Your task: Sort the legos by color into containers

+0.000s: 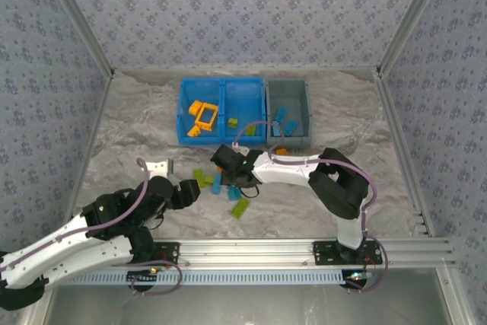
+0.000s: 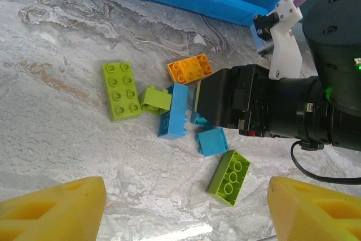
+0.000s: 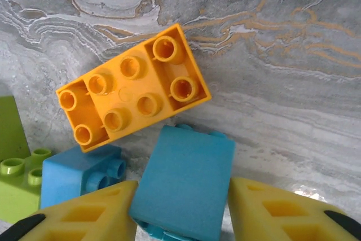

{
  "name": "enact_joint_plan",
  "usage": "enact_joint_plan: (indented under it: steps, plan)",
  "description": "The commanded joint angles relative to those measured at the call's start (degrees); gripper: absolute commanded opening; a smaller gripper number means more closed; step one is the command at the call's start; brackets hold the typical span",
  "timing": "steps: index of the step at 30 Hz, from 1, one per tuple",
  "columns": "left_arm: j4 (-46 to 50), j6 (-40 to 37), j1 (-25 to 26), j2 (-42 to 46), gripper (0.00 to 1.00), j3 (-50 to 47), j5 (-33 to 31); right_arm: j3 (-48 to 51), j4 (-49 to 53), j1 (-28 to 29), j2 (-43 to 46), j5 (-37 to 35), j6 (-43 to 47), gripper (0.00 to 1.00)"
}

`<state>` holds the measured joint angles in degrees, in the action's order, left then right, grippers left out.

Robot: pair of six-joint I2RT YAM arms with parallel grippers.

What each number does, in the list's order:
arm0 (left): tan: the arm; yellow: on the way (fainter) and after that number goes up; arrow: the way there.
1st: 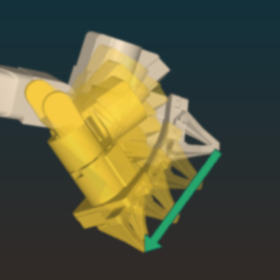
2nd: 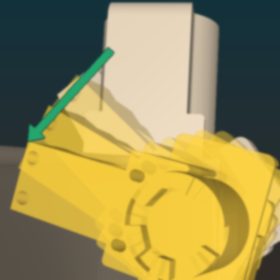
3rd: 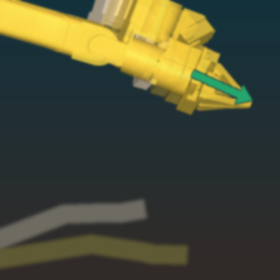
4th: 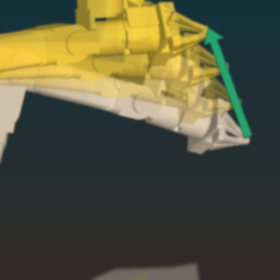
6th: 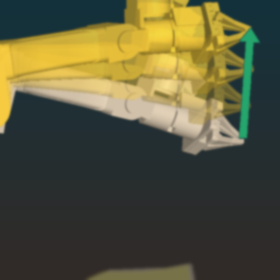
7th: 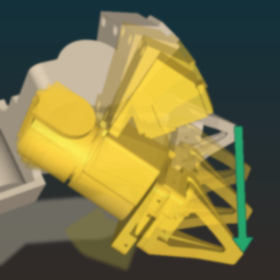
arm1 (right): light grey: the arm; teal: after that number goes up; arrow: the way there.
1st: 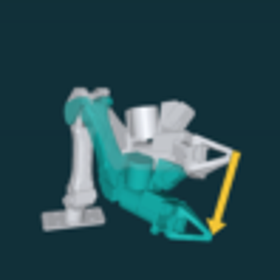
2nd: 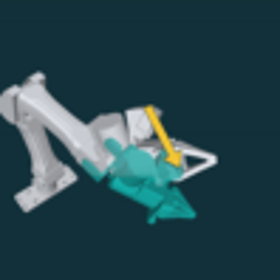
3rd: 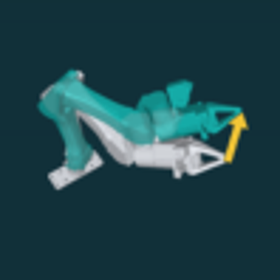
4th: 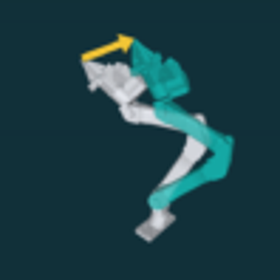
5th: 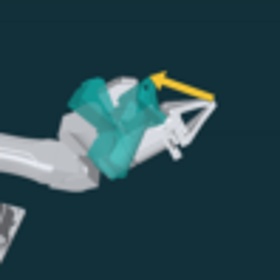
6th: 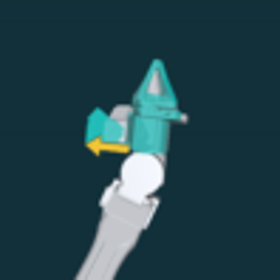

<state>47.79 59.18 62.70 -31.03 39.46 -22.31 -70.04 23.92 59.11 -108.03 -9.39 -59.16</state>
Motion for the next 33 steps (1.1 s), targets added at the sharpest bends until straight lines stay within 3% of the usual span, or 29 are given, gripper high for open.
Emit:
enact_joint_plan:
  steps: [1, 8, 15, 22, 28, 33]
  plan:
    - [-1.5, -0.8, 0.3, -1.0, 0.75, 0.0, 0.1, -0.8, 1.4, -0.2, -1.3, -0.6, -1.0, 0.41]
    - [-3.6, -1.9, 0.3, -3.1, 0.75, 0.2, 1.2, 0.7, 1.9, -0.2, 0.9, -2.8, -1.2, 0.27]
    - [-5.4, -3.0, 0.3, -5.4, 0.75, 1.1, 1.9, 3.1, 4.5, 0.0, 6.1, -6.5, -0.6, 0.24]
    - [-14.0, -6.6, 0.6, -11.9, 0.76, 3.6, 6.2, 7.6, 12.1, -0.9, 19.7, -14.3, 0.3, 0.25]
    - [-21.9, -11.0, 3.6, -25.5, 0.75, 11.3, 6.2, 9.2, 12.4, -11.9, 28.2, -13.3, 9.4, 0.25]
    - [-25.3, -15.6, 6.6, -36.5, 0.75, 19.6, 2.8, 2.4, 10.8, -24.2, 23.0, -7.2, 18.9, 0.25]
